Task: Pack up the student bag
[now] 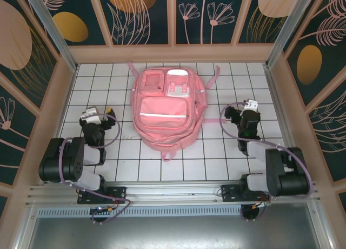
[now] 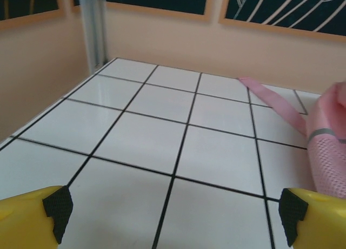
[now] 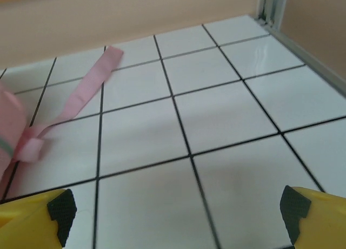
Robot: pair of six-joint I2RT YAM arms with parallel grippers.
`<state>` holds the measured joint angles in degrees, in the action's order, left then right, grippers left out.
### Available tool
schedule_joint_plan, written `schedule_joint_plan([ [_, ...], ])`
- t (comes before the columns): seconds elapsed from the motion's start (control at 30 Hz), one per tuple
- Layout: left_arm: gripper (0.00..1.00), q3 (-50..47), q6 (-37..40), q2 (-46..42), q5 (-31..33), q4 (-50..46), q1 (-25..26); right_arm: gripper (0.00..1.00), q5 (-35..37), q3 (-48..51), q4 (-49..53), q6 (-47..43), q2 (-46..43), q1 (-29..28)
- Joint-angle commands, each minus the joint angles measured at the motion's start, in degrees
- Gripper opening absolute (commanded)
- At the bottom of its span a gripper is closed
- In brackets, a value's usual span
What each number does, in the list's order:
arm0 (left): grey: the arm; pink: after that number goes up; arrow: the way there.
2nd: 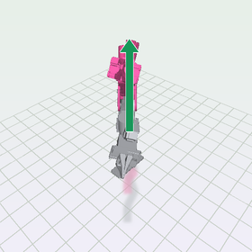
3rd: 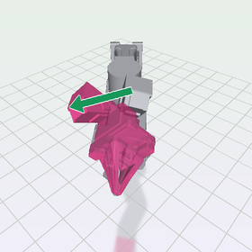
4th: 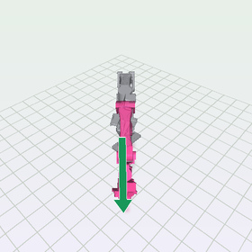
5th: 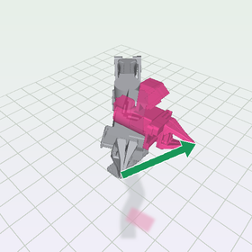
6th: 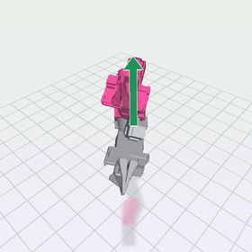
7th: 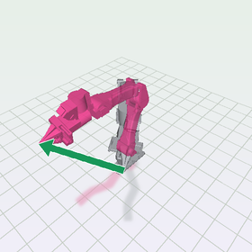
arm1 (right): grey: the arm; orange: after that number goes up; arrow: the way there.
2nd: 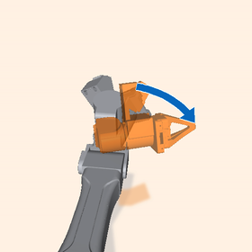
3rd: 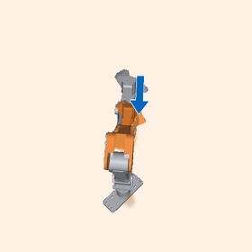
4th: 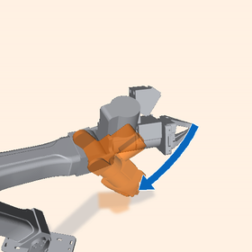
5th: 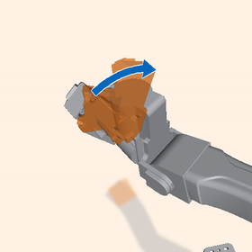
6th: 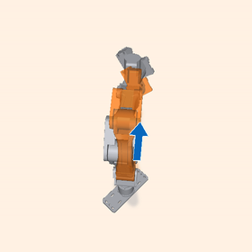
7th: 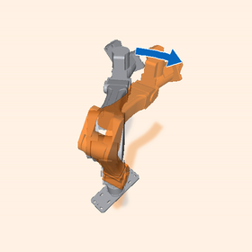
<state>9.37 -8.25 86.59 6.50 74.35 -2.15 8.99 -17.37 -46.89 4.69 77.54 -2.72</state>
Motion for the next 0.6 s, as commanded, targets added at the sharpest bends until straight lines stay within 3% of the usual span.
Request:
schedule_joint_plan([
  [0.0, 0.99, 2.8, 2.7, 0.5, -5.3, 1.1, -0.2, 0.99, -10.5, 3.0, -17.7, -2.7, 4.8, 5.6],
  [0.1, 0.99, 3.7, 3.0, 0.6, -6.0, -0.6, -0.3, 0.99, -14.6, 6.4, -31.1, -2.3, 11.4, 7.3],
  [0.13, 0.99, 3.9, 2.9, 0.6, -5.8, -0.6, -0.2, 0.99, -15.5, 4.4, -24.7, -3.3, 10.3, 6.8],
  [0.57, 0.99, 3.8, 3.4, 0.4, -4.7, -0.9, 0.4, 0.99, -11.7, 3.7, -24.0, -4.1, 10.6, 5.1],
])
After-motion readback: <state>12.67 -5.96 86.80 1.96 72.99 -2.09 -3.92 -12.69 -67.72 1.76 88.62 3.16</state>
